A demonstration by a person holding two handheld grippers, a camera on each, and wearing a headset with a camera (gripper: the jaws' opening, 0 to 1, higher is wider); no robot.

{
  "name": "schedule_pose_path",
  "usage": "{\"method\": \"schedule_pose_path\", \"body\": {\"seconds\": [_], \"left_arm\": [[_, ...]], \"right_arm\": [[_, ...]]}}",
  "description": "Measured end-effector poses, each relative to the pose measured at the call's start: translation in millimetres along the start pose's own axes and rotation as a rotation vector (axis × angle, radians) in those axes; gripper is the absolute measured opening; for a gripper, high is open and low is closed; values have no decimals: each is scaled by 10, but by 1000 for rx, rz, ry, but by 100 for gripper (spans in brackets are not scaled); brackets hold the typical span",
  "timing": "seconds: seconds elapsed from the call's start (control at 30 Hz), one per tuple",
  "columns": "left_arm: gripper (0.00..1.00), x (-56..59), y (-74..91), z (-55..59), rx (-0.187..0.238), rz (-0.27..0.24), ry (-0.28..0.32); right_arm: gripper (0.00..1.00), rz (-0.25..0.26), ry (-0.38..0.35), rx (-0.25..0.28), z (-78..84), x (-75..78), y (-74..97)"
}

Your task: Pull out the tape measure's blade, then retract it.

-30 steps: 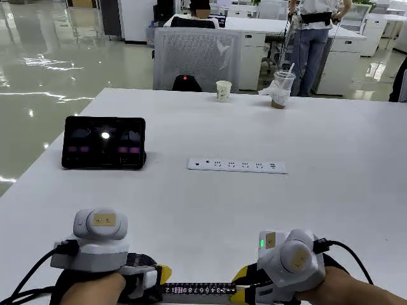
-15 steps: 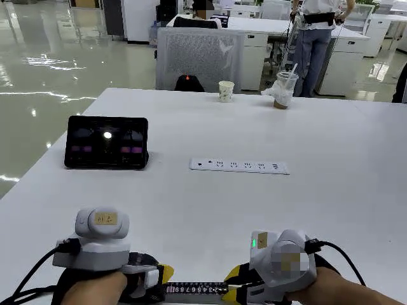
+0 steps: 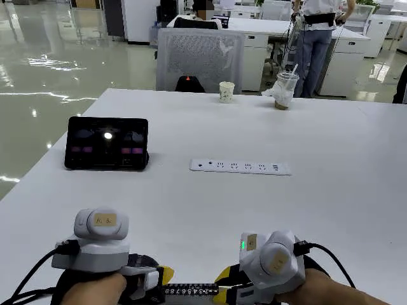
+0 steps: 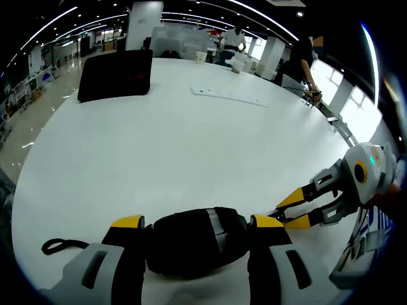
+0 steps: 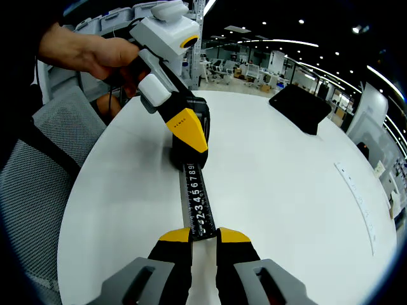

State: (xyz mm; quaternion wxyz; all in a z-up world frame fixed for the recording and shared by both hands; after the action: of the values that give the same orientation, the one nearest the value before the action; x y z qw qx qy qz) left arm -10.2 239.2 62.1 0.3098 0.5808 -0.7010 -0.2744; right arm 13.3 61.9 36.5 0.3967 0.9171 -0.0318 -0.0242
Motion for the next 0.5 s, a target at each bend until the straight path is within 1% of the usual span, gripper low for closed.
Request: {"method": "schedule_pose_path", "body": {"seconds": [0.5], "left_arm": [[61, -4, -1, -1, -3, 5, 2]], "right_arm": [[11, -17, 10, 15, -137, -37, -145]]}}
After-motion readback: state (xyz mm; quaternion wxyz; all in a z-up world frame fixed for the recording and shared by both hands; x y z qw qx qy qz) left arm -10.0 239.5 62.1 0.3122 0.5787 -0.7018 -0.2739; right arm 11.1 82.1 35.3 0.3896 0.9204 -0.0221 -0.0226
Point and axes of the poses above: the centre of the closed fingertips' face, and the gripper's own axes: y roughly backward along the fingers, x roughly to its right, z roughly out of its underside, the point moved 6 cm from there along y, roughly backward along the fingers, and after that the axes turned 7 degrees about -y, right-handed, at the moved point
